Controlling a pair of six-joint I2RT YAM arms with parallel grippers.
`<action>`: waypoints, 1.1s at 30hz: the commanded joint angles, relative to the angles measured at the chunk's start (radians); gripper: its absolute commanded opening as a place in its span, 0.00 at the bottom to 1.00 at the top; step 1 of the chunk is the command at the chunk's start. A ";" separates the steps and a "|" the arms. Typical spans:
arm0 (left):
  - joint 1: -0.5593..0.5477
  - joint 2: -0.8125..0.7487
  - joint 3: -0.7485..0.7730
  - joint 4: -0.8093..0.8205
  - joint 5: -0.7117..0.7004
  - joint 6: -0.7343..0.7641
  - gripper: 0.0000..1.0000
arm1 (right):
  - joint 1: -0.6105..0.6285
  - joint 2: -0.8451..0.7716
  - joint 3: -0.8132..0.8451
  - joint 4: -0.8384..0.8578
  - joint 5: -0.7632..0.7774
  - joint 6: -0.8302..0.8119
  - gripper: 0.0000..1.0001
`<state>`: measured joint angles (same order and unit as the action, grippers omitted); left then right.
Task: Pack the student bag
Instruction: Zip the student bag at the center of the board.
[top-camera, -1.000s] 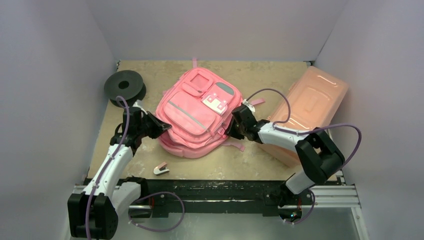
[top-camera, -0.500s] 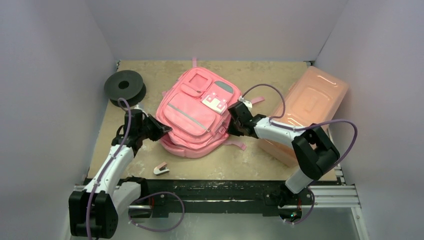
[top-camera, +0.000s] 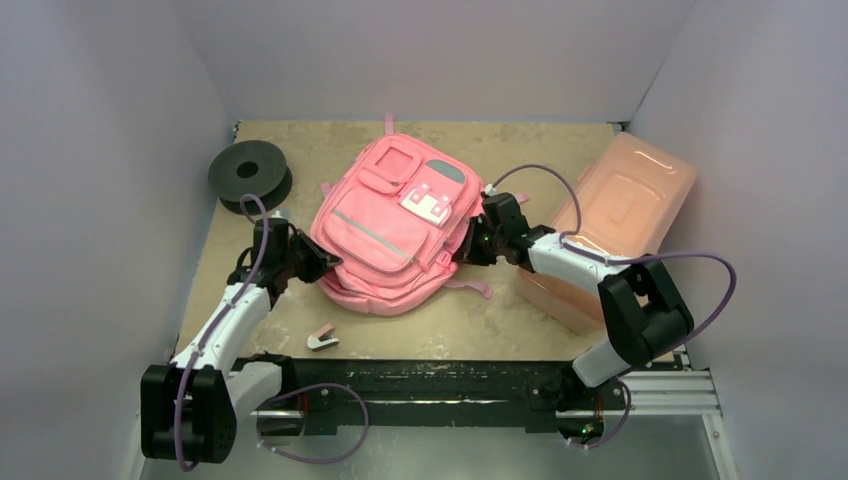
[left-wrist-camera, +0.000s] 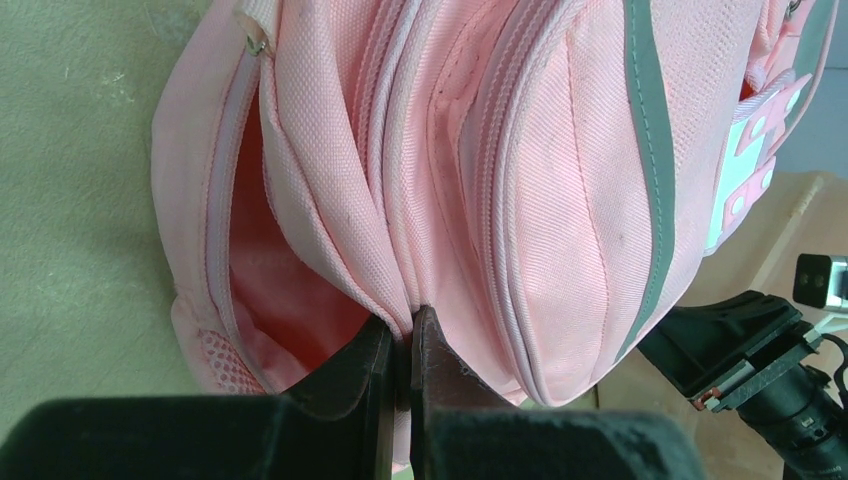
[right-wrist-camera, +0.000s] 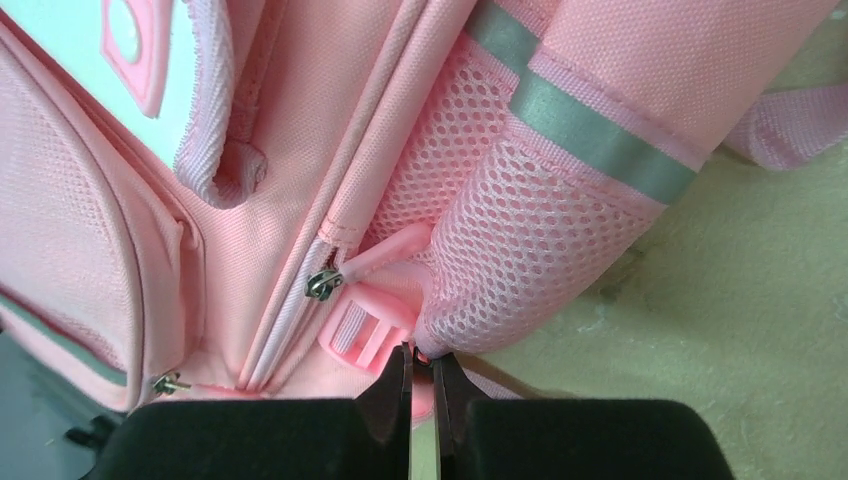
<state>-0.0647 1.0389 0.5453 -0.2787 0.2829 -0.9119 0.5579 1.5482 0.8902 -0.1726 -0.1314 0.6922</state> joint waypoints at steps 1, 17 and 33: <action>0.003 -0.011 -0.014 0.043 -0.004 0.060 0.00 | -0.044 -0.027 -0.056 0.244 -0.352 0.075 0.00; 0.001 -0.274 -0.034 -0.066 0.114 0.120 0.63 | -0.078 -0.048 -0.021 0.138 -0.422 -0.085 0.00; -0.554 -0.315 0.006 0.104 -0.289 -0.050 0.63 | -0.080 -0.054 -0.040 0.205 -0.449 0.054 0.00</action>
<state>-0.4801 0.6182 0.5468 -0.3553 0.1665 -0.8753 0.4767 1.5185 0.8368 -0.0444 -0.5270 0.6868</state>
